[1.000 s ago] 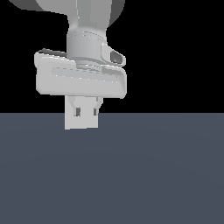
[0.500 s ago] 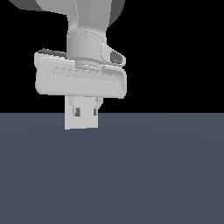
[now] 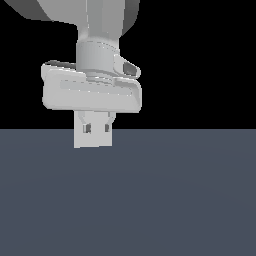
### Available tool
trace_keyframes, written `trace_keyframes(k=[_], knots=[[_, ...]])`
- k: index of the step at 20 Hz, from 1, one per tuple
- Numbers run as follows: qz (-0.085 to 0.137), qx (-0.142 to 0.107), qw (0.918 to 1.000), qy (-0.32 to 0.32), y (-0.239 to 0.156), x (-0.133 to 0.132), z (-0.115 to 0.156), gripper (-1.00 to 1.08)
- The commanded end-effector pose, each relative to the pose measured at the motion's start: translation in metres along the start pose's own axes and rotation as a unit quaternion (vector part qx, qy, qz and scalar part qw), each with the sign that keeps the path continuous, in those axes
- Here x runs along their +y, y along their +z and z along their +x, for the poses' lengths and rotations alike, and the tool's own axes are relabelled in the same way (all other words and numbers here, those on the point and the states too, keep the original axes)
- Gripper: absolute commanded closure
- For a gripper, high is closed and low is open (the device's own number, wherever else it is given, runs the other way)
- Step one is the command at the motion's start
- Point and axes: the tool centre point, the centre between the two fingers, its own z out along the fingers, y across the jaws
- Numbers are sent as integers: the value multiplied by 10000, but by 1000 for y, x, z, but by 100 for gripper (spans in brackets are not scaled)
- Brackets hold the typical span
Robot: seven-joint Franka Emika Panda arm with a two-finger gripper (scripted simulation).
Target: Plug the charger into the wall socket.
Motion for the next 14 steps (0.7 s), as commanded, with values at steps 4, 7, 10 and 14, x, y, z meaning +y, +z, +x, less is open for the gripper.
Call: trace_keyframes(k=[4, 7, 10, 14], knots=[[-1, 2, 10000, -1, 3, 0, 21, 108], [-3, 2, 10000, 0, 5, 0, 29, 108], [-3, 2, 10000, 0, 5, 0, 34, 108], [-1, 3, 10000, 0, 5, 0, 35, 108]])
